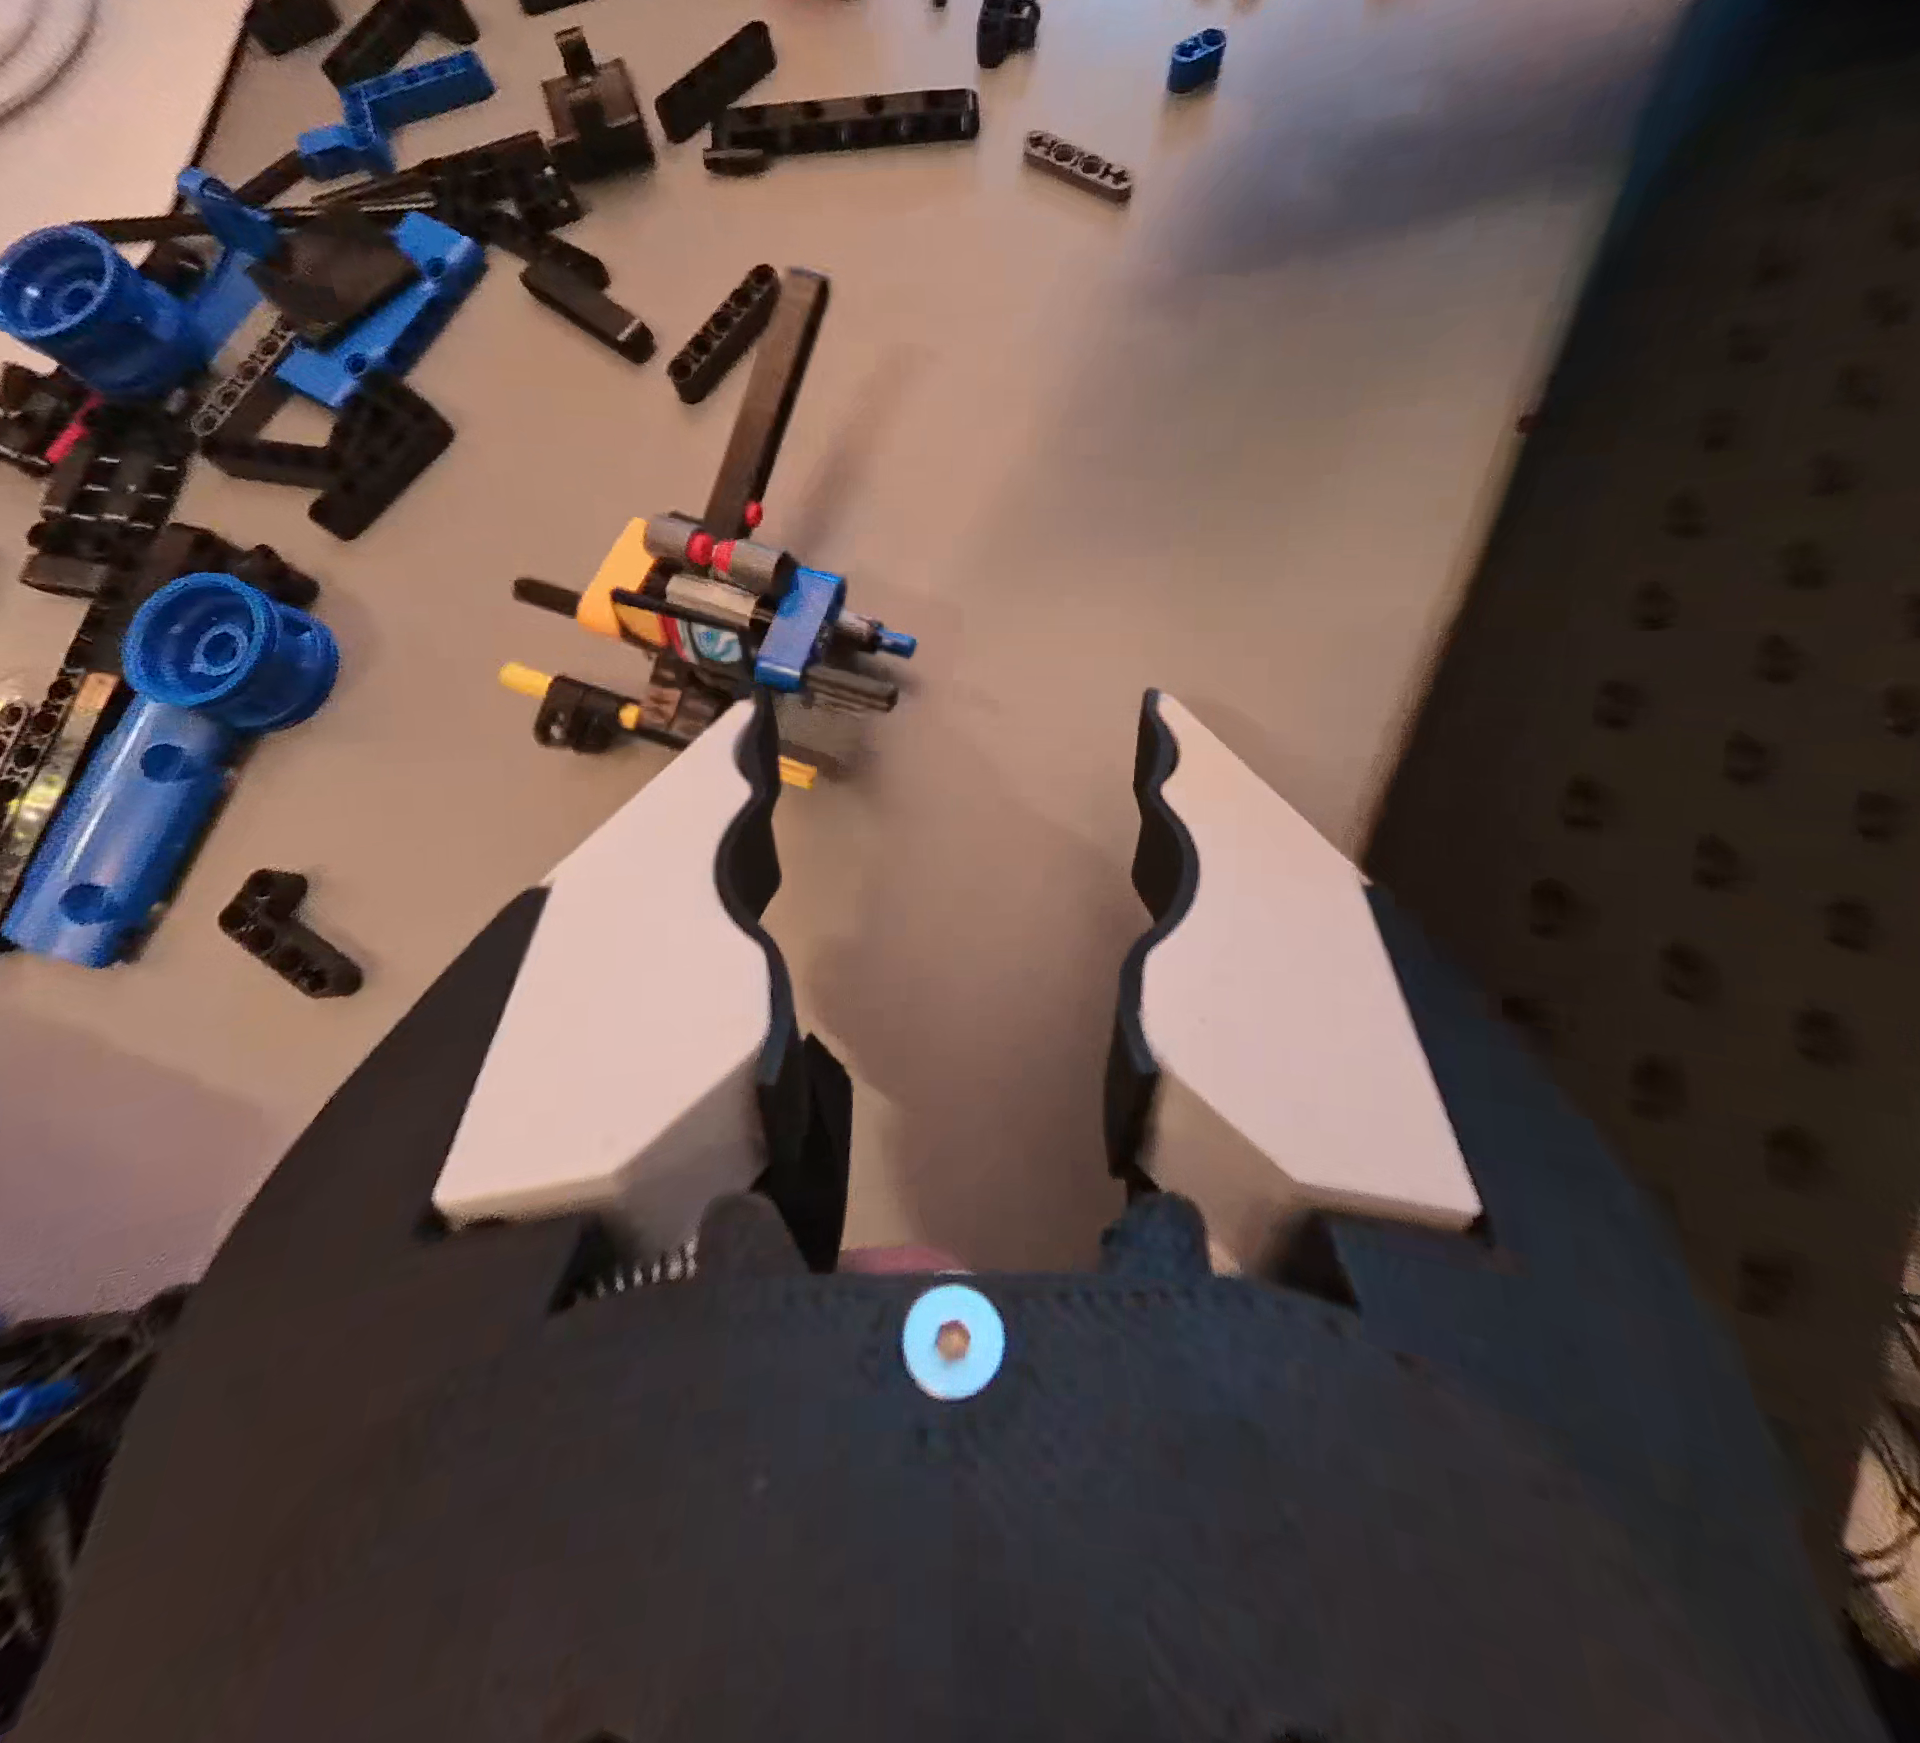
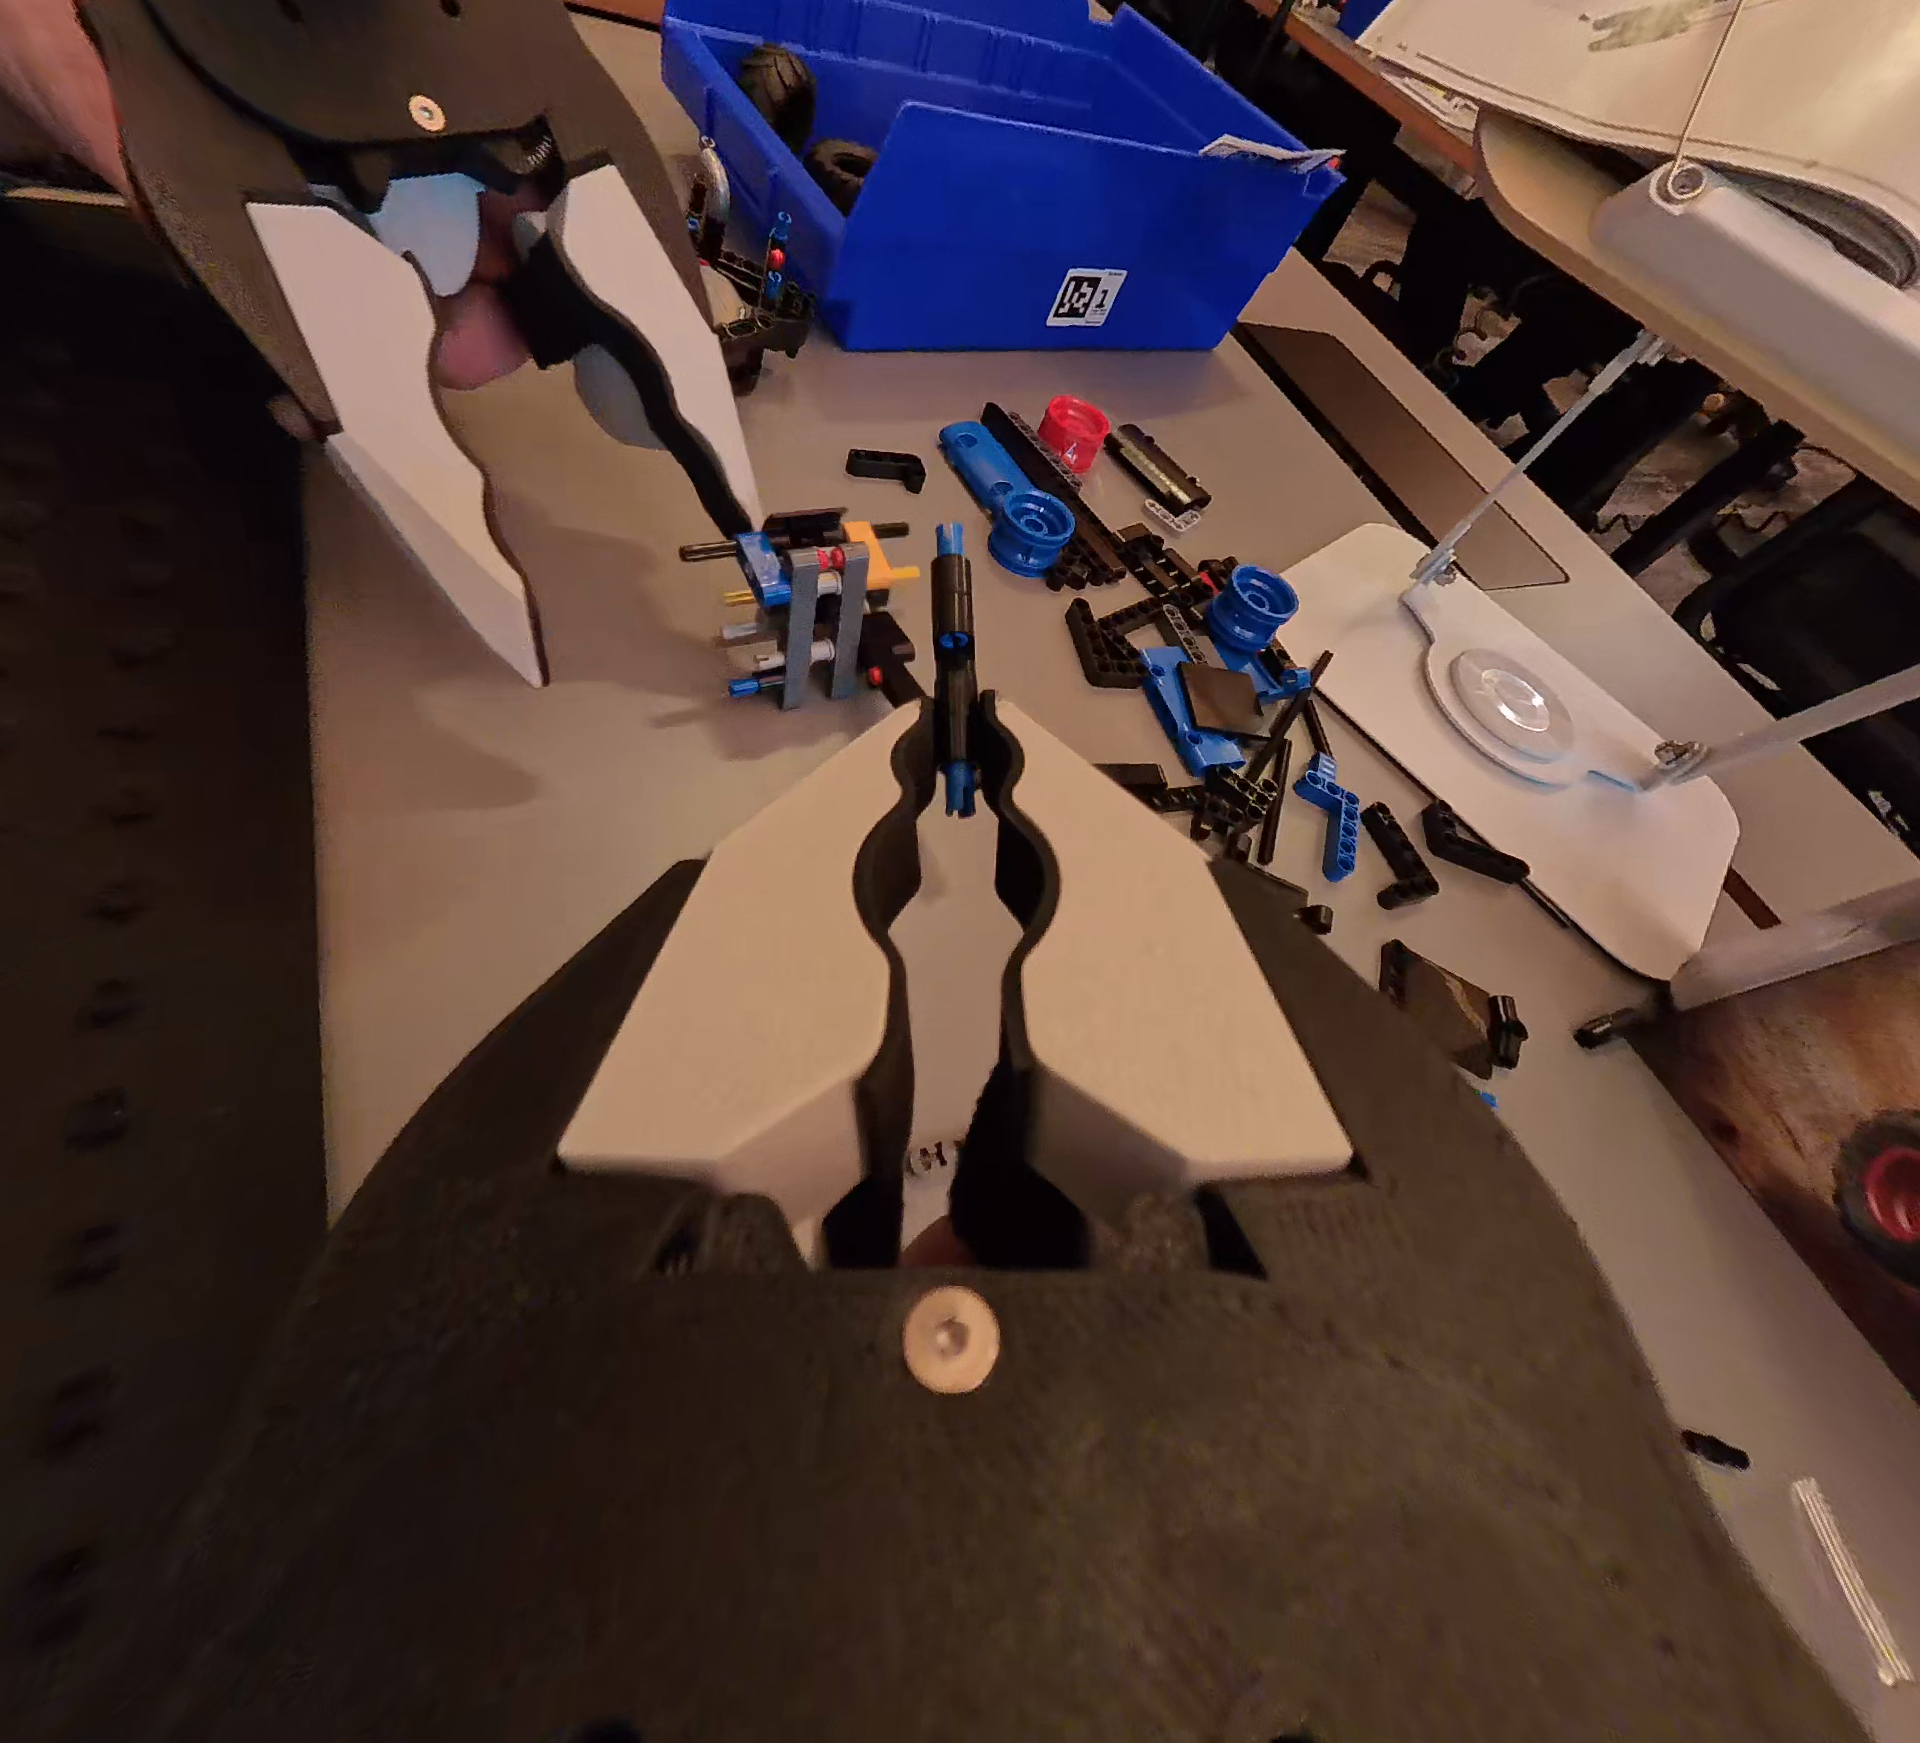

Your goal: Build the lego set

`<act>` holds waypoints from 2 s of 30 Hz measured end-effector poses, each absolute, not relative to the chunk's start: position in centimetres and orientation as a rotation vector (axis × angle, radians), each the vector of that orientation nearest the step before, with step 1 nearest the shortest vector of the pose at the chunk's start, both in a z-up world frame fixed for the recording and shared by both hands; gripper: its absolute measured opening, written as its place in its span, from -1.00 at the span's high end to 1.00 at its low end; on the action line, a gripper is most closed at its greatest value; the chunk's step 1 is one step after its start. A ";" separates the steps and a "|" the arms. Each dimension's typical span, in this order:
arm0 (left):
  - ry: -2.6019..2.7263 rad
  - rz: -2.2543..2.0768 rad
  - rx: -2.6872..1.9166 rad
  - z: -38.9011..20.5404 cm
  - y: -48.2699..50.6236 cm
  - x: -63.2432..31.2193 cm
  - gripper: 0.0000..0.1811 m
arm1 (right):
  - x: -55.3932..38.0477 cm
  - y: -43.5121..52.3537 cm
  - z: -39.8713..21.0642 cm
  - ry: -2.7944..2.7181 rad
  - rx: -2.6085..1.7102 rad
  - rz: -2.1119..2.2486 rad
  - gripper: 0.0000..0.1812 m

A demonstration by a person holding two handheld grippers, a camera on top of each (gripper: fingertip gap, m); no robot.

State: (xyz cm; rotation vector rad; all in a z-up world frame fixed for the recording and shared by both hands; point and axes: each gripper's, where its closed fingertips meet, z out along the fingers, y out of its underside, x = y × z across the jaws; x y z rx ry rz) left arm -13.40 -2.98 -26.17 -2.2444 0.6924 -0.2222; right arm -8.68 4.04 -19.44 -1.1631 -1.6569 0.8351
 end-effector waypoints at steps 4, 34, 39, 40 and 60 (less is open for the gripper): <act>0.677 -0.065 -2.218 -25.3 -2.1 -15.2 0.21 | -8.5 4.5 -19.7 -1.656 -1.185 0.828 0.96; 0.656 -0.064 -2.268 -27.2 1.9 -13.7 0.30 | -8.2 5.2 -21.4 -1.696 -1.274 0.827 0.96; 0.623 -0.082 -2.272 -27.5 1.1 -12.2 0.27 | -8.1 5.5 -21.4 -1.690 -1.285 0.829 0.96; 0.637 -0.102 -2.273 -27.5 0.8 -11.9 0.23 | -8.0 5.6 -21.3 -1.686 -1.287 0.829 0.96; 1.021 -0.166 -2.175 -27.4 1.2 -12.2 0.21 | -7.8 4.7 -23.3 -1.766 -1.387 0.912 0.96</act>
